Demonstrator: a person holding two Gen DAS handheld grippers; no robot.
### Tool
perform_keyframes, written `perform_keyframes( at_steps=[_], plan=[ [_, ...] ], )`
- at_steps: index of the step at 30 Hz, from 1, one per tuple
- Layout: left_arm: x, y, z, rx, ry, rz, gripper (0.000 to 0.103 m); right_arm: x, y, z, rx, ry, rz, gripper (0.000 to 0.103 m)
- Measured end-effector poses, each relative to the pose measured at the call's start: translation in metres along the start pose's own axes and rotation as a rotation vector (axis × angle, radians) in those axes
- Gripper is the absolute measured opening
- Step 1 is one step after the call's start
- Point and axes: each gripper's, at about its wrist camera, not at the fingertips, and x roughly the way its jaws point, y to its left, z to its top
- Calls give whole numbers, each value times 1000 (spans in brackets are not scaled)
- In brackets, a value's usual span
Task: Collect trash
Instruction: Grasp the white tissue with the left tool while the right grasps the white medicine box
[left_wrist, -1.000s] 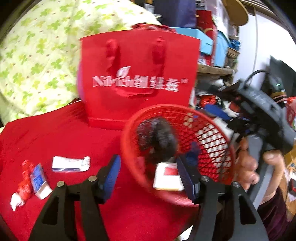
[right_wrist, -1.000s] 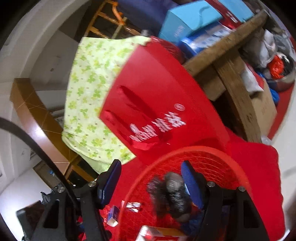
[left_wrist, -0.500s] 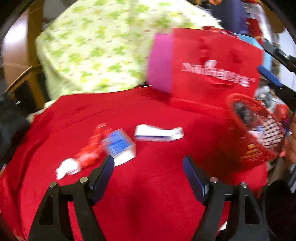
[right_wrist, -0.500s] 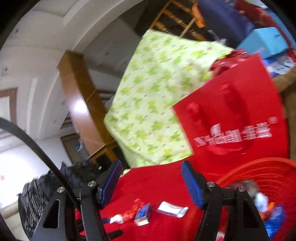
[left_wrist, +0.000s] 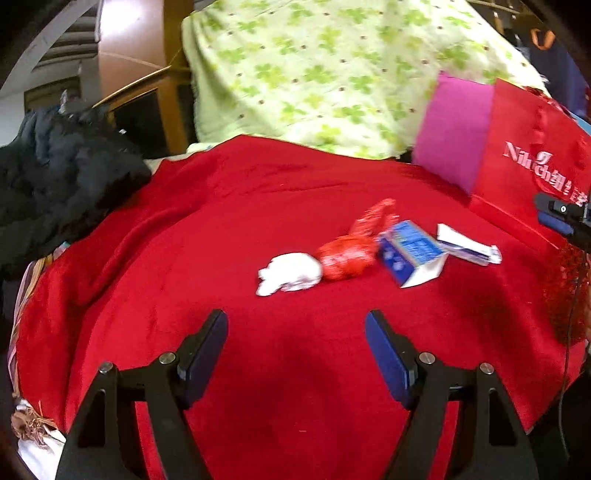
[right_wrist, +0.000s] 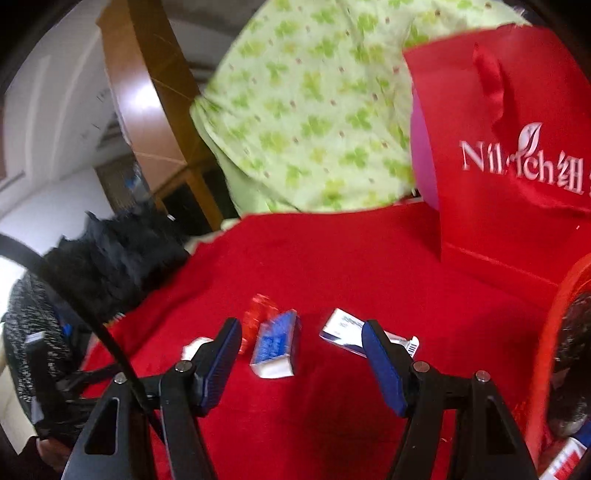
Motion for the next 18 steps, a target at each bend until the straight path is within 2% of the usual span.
perform_keyframes(
  at_steps=[6, 11, 14, 18],
  plan=[
    [25, 30, 9, 52, 18, -6, 77, 51, -24, 9, 20, 66, -101, 71],
    [53, 35, 28, 149, 34, -44, 77, 85, -59, 13, 131, 112, -139, 71],
    [72, 34, 42, 171, 53, -108, 77, 99, -73, 17, 145, 115, -146, 71],
    [91, 32, 56, 172, 62, -181, 77, 122, -93, 20, 189, 188, -128, 71]
  ],
)
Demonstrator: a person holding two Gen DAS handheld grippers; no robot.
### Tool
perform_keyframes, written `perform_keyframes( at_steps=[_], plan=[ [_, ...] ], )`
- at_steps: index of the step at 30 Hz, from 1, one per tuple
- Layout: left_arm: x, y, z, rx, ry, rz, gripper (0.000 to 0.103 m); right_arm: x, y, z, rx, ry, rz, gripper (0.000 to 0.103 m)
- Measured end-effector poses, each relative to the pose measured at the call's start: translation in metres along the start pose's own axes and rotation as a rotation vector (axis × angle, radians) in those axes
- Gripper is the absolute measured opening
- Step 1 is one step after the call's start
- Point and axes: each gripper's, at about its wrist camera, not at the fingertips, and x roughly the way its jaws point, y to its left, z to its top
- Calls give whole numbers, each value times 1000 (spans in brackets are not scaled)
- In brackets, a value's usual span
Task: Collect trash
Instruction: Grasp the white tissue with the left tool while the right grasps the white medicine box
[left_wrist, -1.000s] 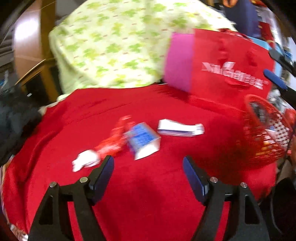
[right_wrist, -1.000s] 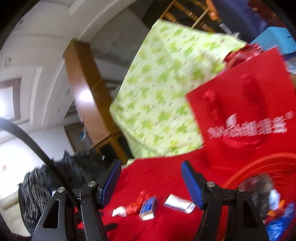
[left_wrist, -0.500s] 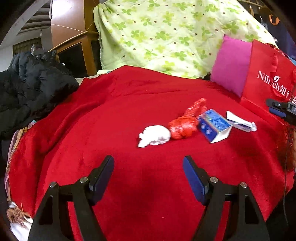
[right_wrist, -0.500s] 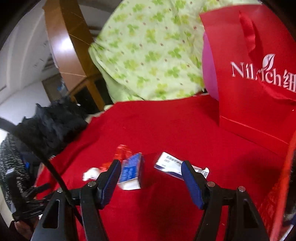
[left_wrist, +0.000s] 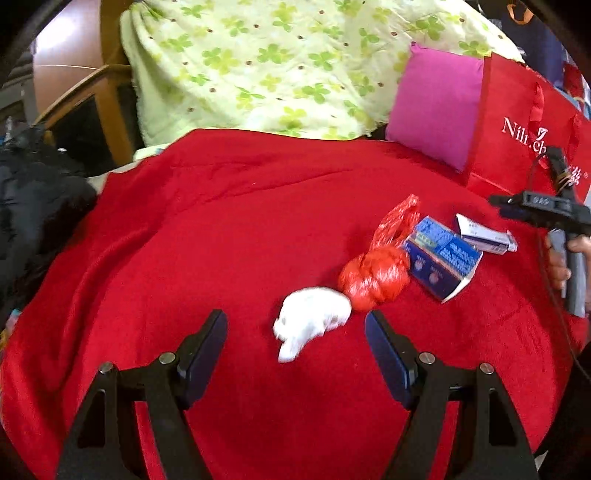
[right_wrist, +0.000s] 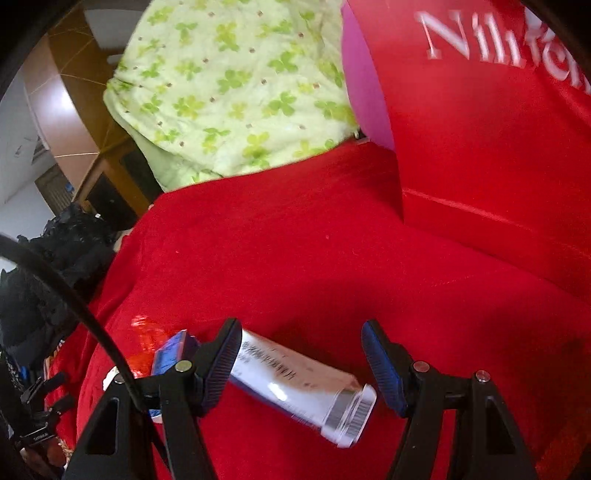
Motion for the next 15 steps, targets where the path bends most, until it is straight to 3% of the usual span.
perform_keyframes(
  at_steps=[7, 11, 15],
  plan=[
    [41, 1, 20, 39, 55, -120, 77, 38, -18, 4, 92, 172, 104, 72],
    [62, 2, 20, 54, 95, -174, 77, 41, -11, -2, 57, 208, 100, 72],
    [74, 3, 13, 50, 126, -207, 77, 39, -6, -11, 70, 280, 198, 75]
  ],
)
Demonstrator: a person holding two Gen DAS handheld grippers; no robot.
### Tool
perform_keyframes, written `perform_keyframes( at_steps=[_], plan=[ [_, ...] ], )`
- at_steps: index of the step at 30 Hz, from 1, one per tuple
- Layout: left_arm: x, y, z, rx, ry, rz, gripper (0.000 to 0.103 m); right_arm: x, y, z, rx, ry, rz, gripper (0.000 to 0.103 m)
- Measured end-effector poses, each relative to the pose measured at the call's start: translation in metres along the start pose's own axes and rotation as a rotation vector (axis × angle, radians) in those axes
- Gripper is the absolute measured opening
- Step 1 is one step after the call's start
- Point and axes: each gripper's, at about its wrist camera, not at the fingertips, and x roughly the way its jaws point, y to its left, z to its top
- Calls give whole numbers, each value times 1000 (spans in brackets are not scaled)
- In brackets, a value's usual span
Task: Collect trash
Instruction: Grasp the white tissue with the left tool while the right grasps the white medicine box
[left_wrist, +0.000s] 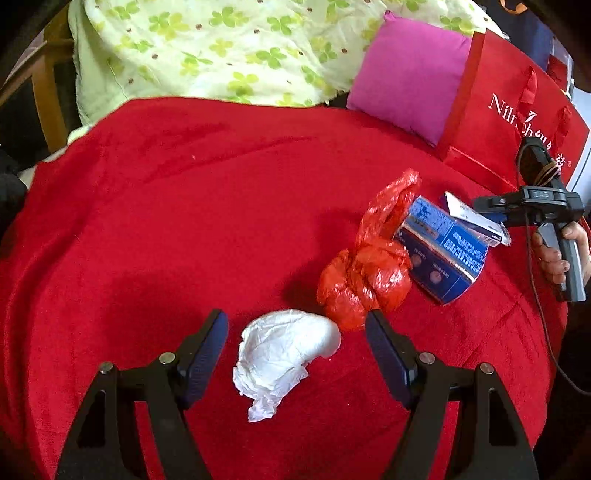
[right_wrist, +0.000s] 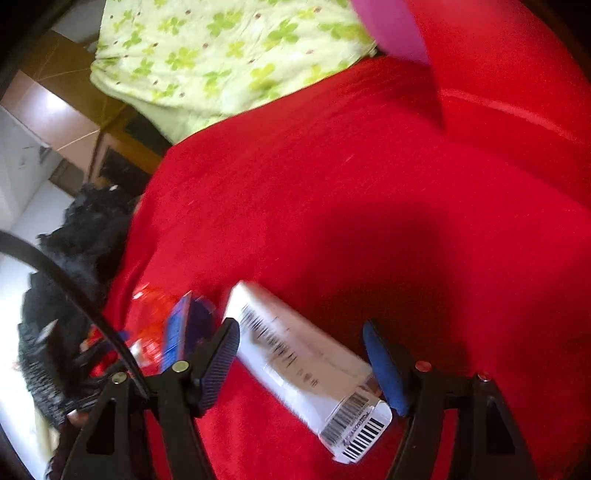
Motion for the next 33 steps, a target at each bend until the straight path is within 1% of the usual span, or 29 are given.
perform_keyframes(
  at_steps=[3, 6, 9, 13, 14, 15, 16, 17, 18, 19, 20, 22, 25, 29, 33],
  plan=[
    [3, -1, -3, 0, -1, -8, 77, 1, 7, -6, -21, 28, 13, 75],
    [5, -2, -3, -1, -4, -9, 77, 2, 17, -9, -70, 27, -18, 76],
    [10, -2, -4, 2, 8, -4, 77, 3, 29, -15, -127, 23, -58, 78],
    [13, 0, -9, -2, 17, -3, 77, 10, 44, -17, -227, 12, -159, 78],
    [14, 0, -10, -3, 22, -6, 75, 9, 45, -17, -241, 11, -175, 78],
    [15, -1, -11, -4, 29, -7, 70, 12, 46, -18, -256, 7, -197, 78],
    [17, -1, -12, -2, 36, -9, 66, 15, 48, -21, -271, 3, -222, 78],
    [18, -2, -13, -1, 41, -9, 59, 17, 49, -22, -289, -2, -241, 78],
    [19, -2, -13, -1, 46, -7, 56, 18, 51, -24, -303, -7, -255, 77],
    [19, -3, -14, -5, 48, -7, 56, 19, 52, -26, -325, -9, -280, 65],
    [19, -3, -15, -9, 46, -8, 53, 20, 54, -27, -345, -9, -300, 58],
    [16, -4, -16, -17, 40, -8, 50, 19, 56, -29, -357, -21, -313, 53],
    [11, -11, -17, -24, 31, -1, 48, 13, 54, -30, -347, -31, -309, 49],
    [-1, -23, -21, -18, 17, 16, 47, 2, 56, -34, -341, -56, -300, 49],
    [-21, -30, -27, -43, -11, 33, 47, -17, 61, -42, -338, -100, -278, 49]
  ],
)
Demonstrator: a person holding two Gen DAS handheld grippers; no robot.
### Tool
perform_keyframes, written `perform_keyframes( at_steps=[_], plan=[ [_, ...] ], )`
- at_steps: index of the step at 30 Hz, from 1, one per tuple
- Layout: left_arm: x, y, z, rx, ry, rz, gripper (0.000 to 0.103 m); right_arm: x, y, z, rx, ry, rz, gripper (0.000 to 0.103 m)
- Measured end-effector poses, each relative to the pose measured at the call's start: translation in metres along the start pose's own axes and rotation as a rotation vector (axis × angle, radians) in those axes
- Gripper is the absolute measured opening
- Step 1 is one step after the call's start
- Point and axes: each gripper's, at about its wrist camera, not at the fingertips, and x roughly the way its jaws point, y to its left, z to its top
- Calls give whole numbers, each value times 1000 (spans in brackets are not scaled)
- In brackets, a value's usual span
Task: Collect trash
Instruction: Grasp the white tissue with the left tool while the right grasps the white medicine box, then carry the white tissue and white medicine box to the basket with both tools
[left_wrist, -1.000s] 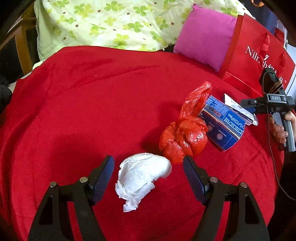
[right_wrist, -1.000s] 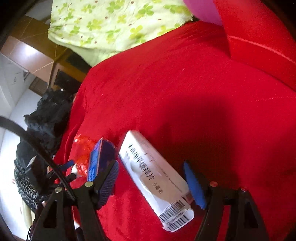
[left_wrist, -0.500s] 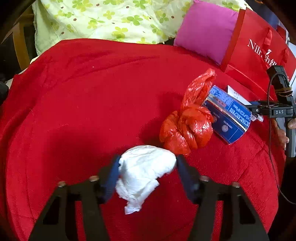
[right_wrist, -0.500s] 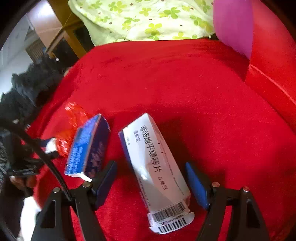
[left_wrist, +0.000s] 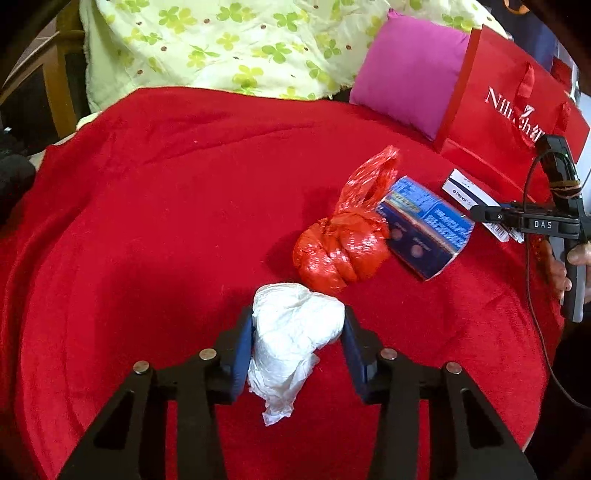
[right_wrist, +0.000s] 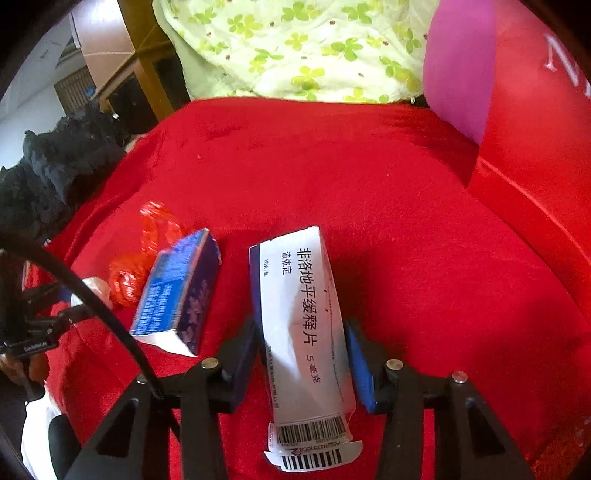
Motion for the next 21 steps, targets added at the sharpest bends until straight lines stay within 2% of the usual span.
perform_keyframes(
  at_steps=[10, 14, 21],
  plan=[
    [-69, -37, -1, -32, -95, 145, 47, -64, 25, -15, 15, -149, 80, 49],
    [-98, -60, 5, -49, -149, 163, 47, -92, 32, -21, 25, -222, 96, 49],
    [-133, -93, 14, -68, -189, 240, 47, -141, 29, -54, 47, -344, 86, 49]
  ],
)
